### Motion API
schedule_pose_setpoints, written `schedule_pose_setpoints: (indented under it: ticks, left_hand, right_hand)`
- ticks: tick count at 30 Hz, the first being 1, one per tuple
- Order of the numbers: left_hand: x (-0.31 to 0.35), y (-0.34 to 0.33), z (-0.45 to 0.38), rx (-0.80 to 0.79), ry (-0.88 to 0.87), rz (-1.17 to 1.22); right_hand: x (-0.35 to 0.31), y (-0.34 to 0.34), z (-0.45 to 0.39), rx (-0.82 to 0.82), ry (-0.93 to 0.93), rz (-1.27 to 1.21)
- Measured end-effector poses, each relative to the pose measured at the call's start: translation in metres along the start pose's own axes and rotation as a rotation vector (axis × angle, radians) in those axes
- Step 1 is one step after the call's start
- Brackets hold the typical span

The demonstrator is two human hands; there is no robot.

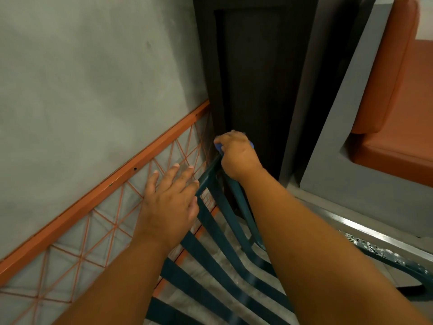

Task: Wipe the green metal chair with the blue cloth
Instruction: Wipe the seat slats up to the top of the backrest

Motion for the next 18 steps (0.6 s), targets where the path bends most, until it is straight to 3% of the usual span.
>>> schedule_pose_setpoints:
  ticks: [3,5,9,13,16,18]
  left_hand:
    - [0.0,0.0,0.0,-0.012,0.005,-0.009]
    - [0.0,0.0,0.0,-0.017,0.005,-0.006]
    - [0.0,0.0,0.0,-0.013,0.012,0.009]
    - [0.0,0.0,0.001,-0.012,0.005,-0.005]
    - [0.0,-0.001,0.001,-0.02,-0.003,-0.021]
    - [0.001,-0.001,0.0,-0.019,-0.009,-0.028]
  right_hand:
    - [-0.006,-0.002,0.015,0.002,0.151,-0.137]
    - [-0.001,0.001,0.011,-0.035,0.148,-0.201]
    - [0.01,0.004,-0.008,-0.138,-0.037,-0.178]
    - [0.027,0.008,-0.009,-0.063,-0.151,-0.321]
    - [0.026,0.007,-0.013,-0.09,-0.215,-0.223]
    - [0.009,0.001,-0.016,-0.188,-0.131,-0.025]
Point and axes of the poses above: each hand's wrist, its own z-axis away from the middle knuckle, its own y-axis out of the back of the hand, x = y × z, the point moved 8 cm from there along -z, towards the middle knuckle, and after that the axes turned 1 degree about z, right-handed, at the moved point
